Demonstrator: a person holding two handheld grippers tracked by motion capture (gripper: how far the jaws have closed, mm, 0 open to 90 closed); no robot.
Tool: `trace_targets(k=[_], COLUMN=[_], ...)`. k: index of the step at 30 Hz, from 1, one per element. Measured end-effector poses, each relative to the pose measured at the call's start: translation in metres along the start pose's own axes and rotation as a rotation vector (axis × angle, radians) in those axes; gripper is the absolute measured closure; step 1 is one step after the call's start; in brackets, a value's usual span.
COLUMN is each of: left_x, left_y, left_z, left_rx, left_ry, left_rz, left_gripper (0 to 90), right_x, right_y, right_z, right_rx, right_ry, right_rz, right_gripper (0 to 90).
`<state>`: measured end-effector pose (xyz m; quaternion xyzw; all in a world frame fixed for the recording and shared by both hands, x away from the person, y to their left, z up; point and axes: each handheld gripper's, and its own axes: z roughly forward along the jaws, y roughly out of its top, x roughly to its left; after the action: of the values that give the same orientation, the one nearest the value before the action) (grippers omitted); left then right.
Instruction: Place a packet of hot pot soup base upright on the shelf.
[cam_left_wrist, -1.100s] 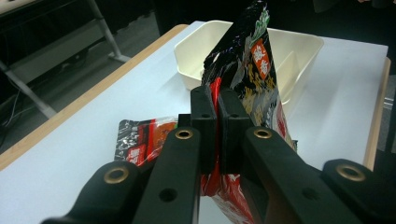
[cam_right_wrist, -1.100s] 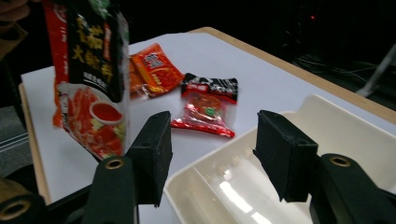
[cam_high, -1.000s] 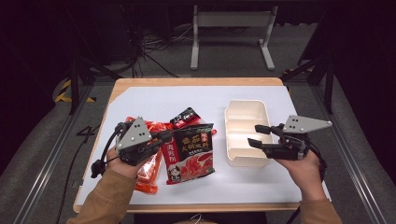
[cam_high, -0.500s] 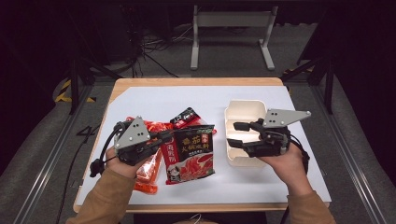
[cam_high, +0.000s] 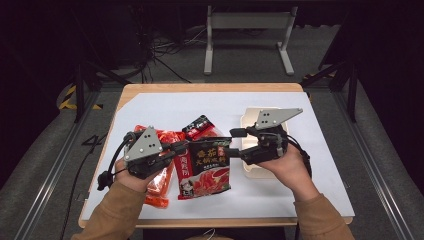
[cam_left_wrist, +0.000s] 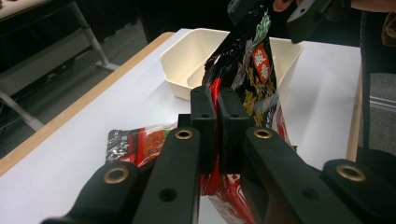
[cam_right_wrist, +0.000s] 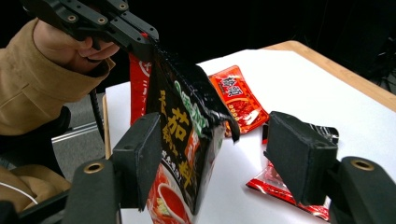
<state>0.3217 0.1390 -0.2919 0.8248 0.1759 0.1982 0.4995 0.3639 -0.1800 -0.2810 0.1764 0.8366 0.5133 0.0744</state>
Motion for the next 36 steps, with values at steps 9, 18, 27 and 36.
trace_targets(k=[9, 18, 27, 36], left_x=[-0.002, -0.003, -0.004, 0.000], left_y=[0.000, 0.000, 0.000, -0.003], left_z=[0.003, 0.005, 0.005, 0.003], left_rx=[0.006, 0.010, 0.005, -0.016], left_ry=[-0.012, -0.018, -0.020, -0.028], left_rz=[0.006, 0.011, 0.006, -0.021], left_gripper=[87.4, 87.3, 87.2, 86.7], right_x=[-0.004, -0.002, -0.001, 0.003], right_y=[0.003, 0.008, 0.010, 0.013], right_z=[0.016, 0.028, 0.035, 0.035], right_rx=[0.053, 0.116, 0.155, 0.164], right_ry=[0.043, 0.056, 0.074, 0.046], right_rz=[0.008, -0.016, -0.034, -0.091], right_gripper=[37.3, 50.8, 67.1, 72.9])
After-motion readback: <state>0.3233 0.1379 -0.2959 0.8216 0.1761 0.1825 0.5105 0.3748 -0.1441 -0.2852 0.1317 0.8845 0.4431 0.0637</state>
